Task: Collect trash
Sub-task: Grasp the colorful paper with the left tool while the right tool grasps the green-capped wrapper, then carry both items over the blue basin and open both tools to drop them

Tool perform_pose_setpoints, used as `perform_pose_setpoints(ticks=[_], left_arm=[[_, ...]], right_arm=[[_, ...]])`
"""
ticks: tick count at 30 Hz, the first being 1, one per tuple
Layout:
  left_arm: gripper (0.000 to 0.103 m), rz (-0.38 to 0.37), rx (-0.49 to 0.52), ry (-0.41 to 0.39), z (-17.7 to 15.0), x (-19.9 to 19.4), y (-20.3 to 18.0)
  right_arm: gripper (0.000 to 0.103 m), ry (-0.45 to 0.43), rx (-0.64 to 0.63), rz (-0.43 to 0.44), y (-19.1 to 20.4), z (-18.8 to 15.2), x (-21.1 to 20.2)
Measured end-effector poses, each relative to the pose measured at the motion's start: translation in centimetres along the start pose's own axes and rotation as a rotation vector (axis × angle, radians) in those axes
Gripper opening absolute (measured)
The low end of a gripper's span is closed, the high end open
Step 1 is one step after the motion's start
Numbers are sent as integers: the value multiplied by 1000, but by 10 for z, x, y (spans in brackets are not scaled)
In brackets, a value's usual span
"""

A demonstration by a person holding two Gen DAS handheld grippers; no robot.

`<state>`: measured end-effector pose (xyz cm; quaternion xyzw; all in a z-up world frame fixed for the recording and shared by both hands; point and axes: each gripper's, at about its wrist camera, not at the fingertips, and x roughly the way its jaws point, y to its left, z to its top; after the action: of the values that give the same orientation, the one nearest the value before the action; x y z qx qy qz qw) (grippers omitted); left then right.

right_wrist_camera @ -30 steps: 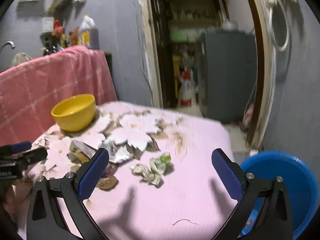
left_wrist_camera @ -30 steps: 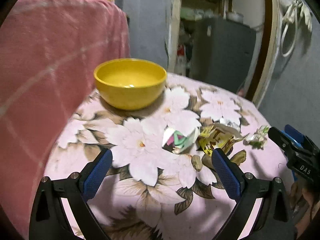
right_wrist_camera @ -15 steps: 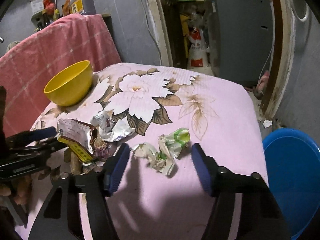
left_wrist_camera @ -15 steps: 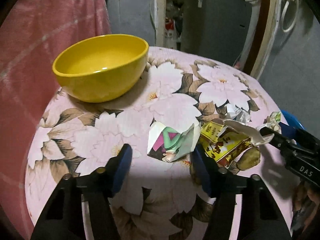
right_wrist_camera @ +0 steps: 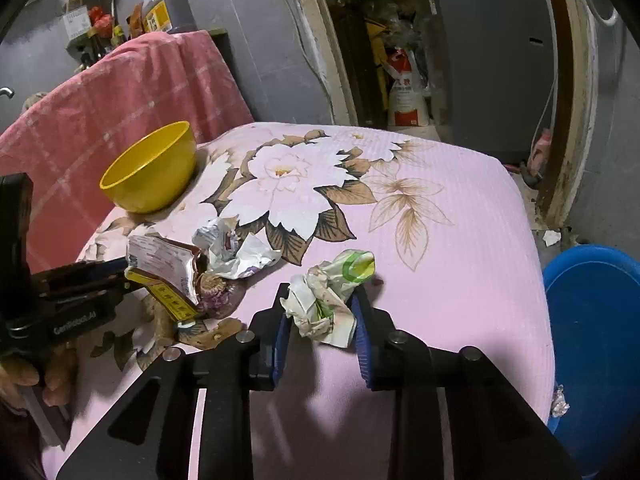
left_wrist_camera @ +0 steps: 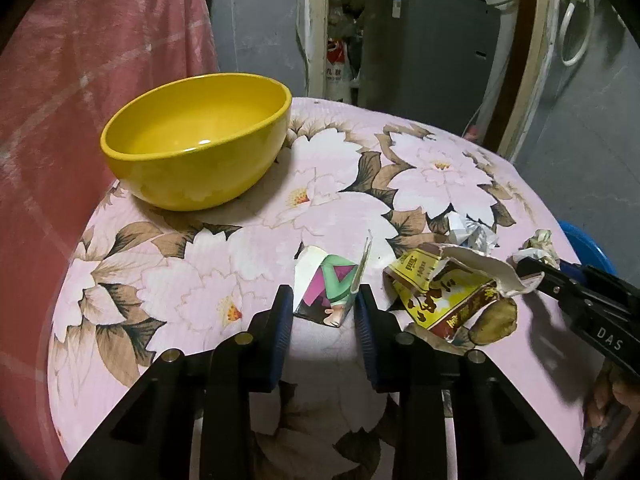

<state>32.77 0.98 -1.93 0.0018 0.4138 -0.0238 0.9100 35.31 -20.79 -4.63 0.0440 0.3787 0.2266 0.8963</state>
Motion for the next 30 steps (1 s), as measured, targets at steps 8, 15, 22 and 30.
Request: perform_pose_setpoints(ticks=[8,15,22,30], left_arm=[[27,-81,-124,-62,-15,-29,5],[27,-118,-182,-213,-14,-68,-5],[28,-149,-131,-420,-5,-110,-46],[28,-244,-75,-520,11,-126,-101]], right_arm=[[24,-83,-12,36,2,-5,-16],[24,-310,-49,50,7,-13,-60],[24,-571,-148,-36,16,-20,-112],[24,-758,-106,-139,-11,-31,-163]])
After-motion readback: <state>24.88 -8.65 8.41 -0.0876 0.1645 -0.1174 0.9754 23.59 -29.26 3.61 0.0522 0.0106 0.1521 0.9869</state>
